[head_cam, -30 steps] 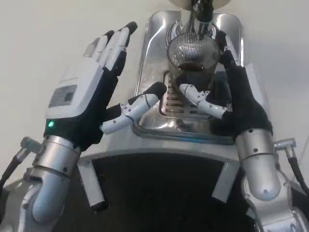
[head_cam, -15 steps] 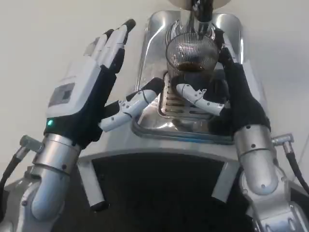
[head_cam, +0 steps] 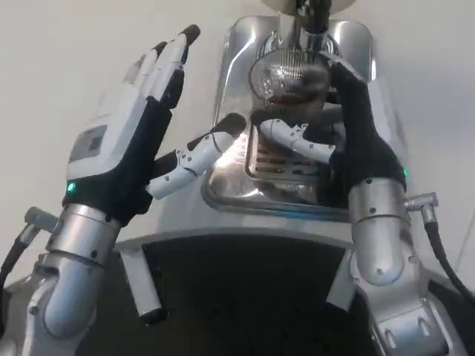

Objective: Grasp the cup under the faucet to collect the drink, then remove the cup.

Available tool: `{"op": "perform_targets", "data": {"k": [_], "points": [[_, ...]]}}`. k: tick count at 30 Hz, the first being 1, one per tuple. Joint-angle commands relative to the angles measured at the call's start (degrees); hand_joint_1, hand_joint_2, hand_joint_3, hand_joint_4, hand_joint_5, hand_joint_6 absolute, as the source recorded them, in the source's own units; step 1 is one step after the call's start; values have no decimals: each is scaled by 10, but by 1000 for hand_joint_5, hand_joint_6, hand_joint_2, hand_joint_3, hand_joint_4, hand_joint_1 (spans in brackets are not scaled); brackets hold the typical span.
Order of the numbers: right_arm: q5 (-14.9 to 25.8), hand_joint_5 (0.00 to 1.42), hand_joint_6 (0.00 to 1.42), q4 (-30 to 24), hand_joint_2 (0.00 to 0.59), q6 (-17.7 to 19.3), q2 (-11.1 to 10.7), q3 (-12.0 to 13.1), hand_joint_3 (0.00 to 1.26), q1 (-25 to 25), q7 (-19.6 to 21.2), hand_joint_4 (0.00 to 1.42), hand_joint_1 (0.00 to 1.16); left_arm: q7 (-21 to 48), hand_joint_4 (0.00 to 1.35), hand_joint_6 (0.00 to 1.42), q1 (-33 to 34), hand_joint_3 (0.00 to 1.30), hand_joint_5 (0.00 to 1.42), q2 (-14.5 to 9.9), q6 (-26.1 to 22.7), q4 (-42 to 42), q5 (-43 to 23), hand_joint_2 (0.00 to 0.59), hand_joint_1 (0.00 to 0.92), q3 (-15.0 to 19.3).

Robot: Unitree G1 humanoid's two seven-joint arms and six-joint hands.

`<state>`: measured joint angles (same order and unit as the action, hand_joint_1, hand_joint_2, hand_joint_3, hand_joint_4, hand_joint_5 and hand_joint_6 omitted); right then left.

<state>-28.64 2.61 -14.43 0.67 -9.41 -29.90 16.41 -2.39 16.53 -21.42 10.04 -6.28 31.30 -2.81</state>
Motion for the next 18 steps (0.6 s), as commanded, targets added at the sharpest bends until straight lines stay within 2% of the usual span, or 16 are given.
{"op": "perform_targets", "data": {"k": [1,8,18], "points": [[-21,708,1001,-1,267,16,15,1,612,-6,57,607,1162,-5,0,0,-5,0,0,0,3,-1,-7,216,0,4],[-16,752,1080,20,269,33,10,2,672,-17,74,653,1162,-3,0,0,-10,0,0,0,2,-6,-7,214,0,3],[-11,795,1117,23,249,46,9,4,713,-5,74,705,1162,0,0,0,-16,0,0,0,0,-15,-4,219,0,0]]}}
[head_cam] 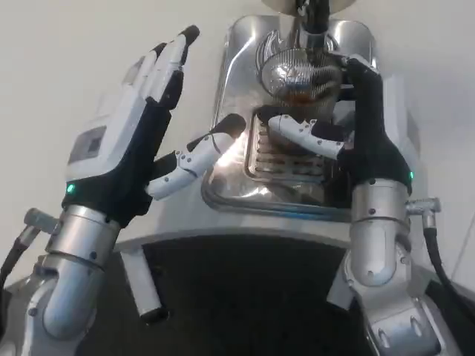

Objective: Grasp the cup under the faucet to collect the drink, then remove the cup.

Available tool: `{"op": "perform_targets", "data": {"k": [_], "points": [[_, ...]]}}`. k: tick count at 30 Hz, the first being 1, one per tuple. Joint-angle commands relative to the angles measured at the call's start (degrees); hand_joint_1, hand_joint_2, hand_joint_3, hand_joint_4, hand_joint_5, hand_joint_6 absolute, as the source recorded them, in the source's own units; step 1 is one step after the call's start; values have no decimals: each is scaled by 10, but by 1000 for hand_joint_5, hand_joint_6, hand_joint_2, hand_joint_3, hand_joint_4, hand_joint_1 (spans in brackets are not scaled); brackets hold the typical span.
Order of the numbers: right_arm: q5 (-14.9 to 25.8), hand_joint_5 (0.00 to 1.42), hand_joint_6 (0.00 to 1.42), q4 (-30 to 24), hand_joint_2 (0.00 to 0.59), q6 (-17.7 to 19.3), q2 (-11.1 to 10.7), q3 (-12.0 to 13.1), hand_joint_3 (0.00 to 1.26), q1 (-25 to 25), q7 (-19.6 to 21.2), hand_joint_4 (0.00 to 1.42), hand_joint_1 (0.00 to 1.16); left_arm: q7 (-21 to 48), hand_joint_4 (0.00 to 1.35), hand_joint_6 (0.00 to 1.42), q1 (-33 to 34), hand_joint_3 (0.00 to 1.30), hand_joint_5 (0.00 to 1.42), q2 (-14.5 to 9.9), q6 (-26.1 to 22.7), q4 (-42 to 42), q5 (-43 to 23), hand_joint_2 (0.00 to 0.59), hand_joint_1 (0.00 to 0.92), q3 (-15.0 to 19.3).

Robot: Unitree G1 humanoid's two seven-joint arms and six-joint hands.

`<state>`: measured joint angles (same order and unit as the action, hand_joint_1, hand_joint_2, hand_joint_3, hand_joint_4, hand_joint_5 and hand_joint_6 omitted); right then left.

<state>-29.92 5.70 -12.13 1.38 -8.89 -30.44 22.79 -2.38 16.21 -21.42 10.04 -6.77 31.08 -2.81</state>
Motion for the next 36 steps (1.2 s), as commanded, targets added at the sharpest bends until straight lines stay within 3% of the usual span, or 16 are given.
{"op": "perform_targets", "data": {"k": [1,9,13,21,25,30,36], "points": [[1,797,1118,-12,249,23,3,-2,715,4,10,707,1162,1,0,0,-14,0,0,-1,-1,-12,0,219,0,0],[-3,830,1141,-57,232,12,7,-11,750,29,-2,750,1162,3,0,0,-17,0,0,-1,-7,-18,5,222,0,-2],[-11,832,1144,-95,230,4,-2,-25,753,47,-29,764,1162,5,0,0,-19,0,0,-5,-9,-22,9,223,0,-1],[-19,848,1145,-144,230,-15,-2,-27,777,81,-56,784,1162,7,0,0,-27,0,0,-13,-15,-33,37,224,0,-7],[-20,849,1159,-157,230,-18,-2,-27,782,90,-62,794,1162,11,0,0,-36,0,0,-18,-61,-70,123,227,0,-23],[-27,854,1161,-167,230,-15,-8,-33,784,95,-76,795,1162,32,0,0,-45,0,0,-15,-105,-91,165,228,0,-33],[-20,859,1177,-181,230,-13,-9,-30,790,106,-87,807,1162,33,0,0,-60,0,0,-36,-89,-94,179,222,0,-40]]}}
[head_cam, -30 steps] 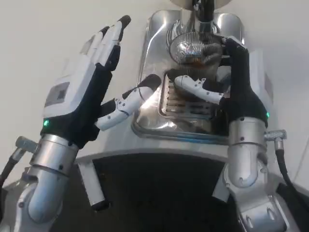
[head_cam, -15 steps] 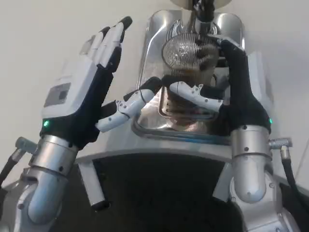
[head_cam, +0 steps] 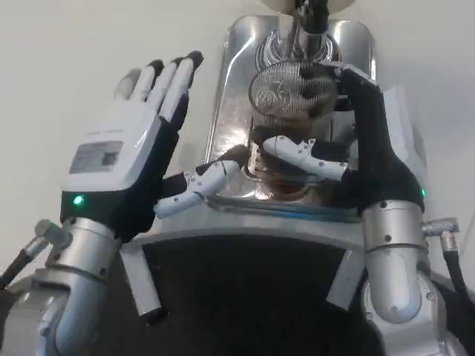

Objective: Grasp the cup under the faucet to collect the drink, then remove the cup.

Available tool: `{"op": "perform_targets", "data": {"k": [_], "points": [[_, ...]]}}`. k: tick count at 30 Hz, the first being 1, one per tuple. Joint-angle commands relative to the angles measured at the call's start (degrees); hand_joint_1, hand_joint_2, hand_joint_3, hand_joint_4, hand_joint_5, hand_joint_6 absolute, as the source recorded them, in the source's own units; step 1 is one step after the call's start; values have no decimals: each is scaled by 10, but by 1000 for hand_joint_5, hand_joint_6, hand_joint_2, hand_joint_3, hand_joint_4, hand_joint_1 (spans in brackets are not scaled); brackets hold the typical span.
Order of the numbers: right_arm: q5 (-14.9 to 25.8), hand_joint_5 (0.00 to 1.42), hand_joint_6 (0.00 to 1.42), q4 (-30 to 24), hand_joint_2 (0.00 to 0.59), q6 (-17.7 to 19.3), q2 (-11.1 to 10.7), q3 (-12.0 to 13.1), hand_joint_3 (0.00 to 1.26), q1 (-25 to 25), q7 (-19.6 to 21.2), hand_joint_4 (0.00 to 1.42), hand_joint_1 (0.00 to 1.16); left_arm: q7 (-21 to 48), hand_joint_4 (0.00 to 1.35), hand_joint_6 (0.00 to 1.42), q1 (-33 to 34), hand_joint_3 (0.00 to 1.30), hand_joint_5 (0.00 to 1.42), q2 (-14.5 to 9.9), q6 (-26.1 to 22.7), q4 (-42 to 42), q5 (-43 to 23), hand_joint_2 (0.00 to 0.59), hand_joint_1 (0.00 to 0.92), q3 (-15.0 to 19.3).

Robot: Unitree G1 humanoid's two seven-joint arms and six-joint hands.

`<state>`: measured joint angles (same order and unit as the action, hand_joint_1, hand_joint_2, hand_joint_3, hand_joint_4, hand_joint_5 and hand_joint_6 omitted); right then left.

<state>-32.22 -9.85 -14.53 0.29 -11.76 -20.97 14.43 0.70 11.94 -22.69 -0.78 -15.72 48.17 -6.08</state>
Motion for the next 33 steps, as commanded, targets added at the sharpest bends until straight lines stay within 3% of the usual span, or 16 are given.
{"op": "perform_targets", "data": {"k": [1,10,19,26,33], "points": [[5,859,1177,-29,230,12,1,0,790,15,-6,809,1162,0,0,0,-20,0,0,-30,27,-3,6,214,0,-7],[17,862,1177,-64,231,15,-4,2,793,52,-27,811,1162,4,0,0,-50,0,0,-58,45,4,-4,210,0,2],[20,859,1159,-137,235,11,-11,-8,785,93,-69,812,1162,4,0,0,-59,0,0,-82,55,19,-7,195,0,6],[19,857,1140,-203,256,12,-18,-22,763,146,-102,787,1162,5,0,0,-67,0,0,-94,69,19,-19,189,0,12],[24,840,1118,-289,278,4,-32,-24,735,198,-147,761,1162,10,0,0,-83,0,0,-124,86,2,-16,181,0,23]]}}
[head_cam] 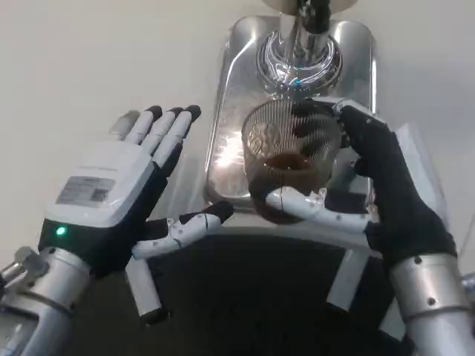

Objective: Grasp the cup under the faucet to collect the drink, then remove the cup.

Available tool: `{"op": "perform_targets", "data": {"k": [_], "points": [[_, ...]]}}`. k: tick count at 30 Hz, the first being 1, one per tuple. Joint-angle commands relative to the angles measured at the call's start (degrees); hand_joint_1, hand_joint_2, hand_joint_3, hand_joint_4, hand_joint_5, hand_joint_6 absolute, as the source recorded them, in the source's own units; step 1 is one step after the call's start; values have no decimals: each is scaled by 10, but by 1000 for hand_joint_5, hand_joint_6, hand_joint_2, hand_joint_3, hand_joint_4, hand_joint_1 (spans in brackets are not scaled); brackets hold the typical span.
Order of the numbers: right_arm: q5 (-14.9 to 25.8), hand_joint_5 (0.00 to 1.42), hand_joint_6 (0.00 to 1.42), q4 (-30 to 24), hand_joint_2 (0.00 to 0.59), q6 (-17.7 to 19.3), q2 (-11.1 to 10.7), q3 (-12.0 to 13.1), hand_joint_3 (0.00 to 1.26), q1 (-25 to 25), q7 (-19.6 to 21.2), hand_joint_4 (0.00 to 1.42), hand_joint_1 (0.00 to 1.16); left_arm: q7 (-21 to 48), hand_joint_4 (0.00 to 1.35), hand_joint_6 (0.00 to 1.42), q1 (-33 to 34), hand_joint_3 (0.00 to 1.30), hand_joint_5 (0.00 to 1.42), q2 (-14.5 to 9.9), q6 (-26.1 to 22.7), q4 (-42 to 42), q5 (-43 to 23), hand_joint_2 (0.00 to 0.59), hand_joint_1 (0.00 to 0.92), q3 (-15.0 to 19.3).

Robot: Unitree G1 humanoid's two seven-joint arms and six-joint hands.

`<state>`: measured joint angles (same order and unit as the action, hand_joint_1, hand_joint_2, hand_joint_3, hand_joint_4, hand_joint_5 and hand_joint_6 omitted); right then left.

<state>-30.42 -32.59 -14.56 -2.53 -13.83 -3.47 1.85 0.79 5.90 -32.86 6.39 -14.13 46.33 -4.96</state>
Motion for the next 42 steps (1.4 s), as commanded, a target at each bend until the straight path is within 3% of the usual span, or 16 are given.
{"op": "perform_targets", "data": {"k": [1,10,21,29,35,42], "points": [[7,840,1117,-72,280,3,-6,-2,732,28,-28,760,1162,9,0,0,-27,0,0,-27,17,-17,3,180,0,14],[21,814,1101,-153,284,-7,-30,13,705,76,-85,726,1162,11,0,0,-64,0,0,-53,49,-36,-14,178,0,38],[45,797,1077,-239,297,-30,-61,47,688,118,-149,702,1162,29,0,0,-102,0,0,-66,88,-73,-33,182,0,71],[49,795,1077,-270,297,-44,-67,37,687,133,-171,701,1162,49,0,0,-126,0,0,-58,105,-108,-49,184,0,88],[48,794,1054,-274,316,-24,-64,30,673,149,-184,693,1162,49,0,0,-150,0,0,-48,114,-129,-64,184,0,99],[37,776,1025,-274,341,-33,-58,13,648,143,-186,660,1162,56,0,0,-149,0,0,-36,116,-130,-68,184,0,91]]}}
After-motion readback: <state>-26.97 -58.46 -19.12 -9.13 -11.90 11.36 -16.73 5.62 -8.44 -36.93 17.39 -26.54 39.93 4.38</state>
